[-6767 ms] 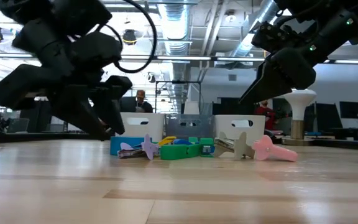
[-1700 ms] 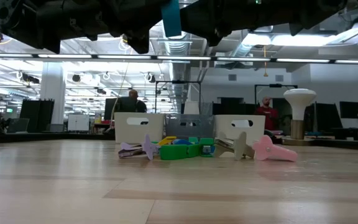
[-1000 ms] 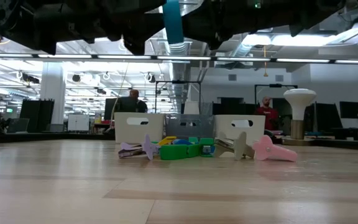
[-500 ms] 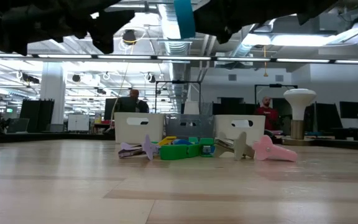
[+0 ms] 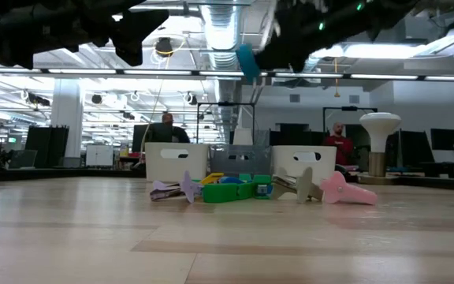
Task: Pick and place Stapler, Stapler remover, tape
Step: Put the blue tape into the right white bin
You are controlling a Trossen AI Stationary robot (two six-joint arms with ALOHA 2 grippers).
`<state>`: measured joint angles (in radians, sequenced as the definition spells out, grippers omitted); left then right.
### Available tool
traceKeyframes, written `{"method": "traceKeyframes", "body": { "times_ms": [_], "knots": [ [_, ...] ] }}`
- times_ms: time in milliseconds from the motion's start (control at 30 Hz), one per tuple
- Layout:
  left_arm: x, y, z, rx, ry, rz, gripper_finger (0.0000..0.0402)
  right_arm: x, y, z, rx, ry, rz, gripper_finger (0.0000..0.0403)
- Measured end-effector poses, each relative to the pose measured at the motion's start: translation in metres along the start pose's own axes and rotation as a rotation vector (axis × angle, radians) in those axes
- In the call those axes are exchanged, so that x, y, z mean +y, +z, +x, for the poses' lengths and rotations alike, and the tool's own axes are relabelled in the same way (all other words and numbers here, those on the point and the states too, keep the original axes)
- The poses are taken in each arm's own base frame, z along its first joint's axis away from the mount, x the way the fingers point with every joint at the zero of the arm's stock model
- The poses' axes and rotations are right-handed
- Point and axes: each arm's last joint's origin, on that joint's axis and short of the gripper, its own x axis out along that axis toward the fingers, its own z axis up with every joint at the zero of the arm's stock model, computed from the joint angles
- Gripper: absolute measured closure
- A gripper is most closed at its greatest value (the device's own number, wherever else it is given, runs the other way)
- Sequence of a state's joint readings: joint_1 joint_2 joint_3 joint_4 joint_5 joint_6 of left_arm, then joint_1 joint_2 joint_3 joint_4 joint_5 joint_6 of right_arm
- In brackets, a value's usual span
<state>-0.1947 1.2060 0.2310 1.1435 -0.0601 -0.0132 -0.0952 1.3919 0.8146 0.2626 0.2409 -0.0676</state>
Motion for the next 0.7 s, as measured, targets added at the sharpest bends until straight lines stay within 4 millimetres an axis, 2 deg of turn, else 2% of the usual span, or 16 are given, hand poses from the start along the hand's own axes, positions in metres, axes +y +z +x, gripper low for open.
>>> {"method": "traceKeyframes", "body": {
  "times_ms": [233, 333, 533, 700],
  "knots": [
    [0.0, 0.0, 0.0, 0.003, 0.0, 0.001, 0.0203, -0.074, -0.023, 0.011, 0.157, -0.23, 0.103, 0.036],
    [0.0, 0.0, 0.0, 0.003, 0.0, 0.001, 0.0205, -0.1, -0.034, 0.01, 0.222, -0.31, 0.132, 0.0362],
    [0.0, 0.0, 0.0, 0.003, 0.0, 0.001, 0.0207, -0.139, -0.051, 0.003, 0.319, -0.442, 0.18, 0.0361],
    [0.0, 0.0, 0.0, 0.003, 0.0, 0.001, 0.0207, -0.156, -0.057, -0.003, 0.35, -0.5, 0.207, 0.0361]
  ]
}}
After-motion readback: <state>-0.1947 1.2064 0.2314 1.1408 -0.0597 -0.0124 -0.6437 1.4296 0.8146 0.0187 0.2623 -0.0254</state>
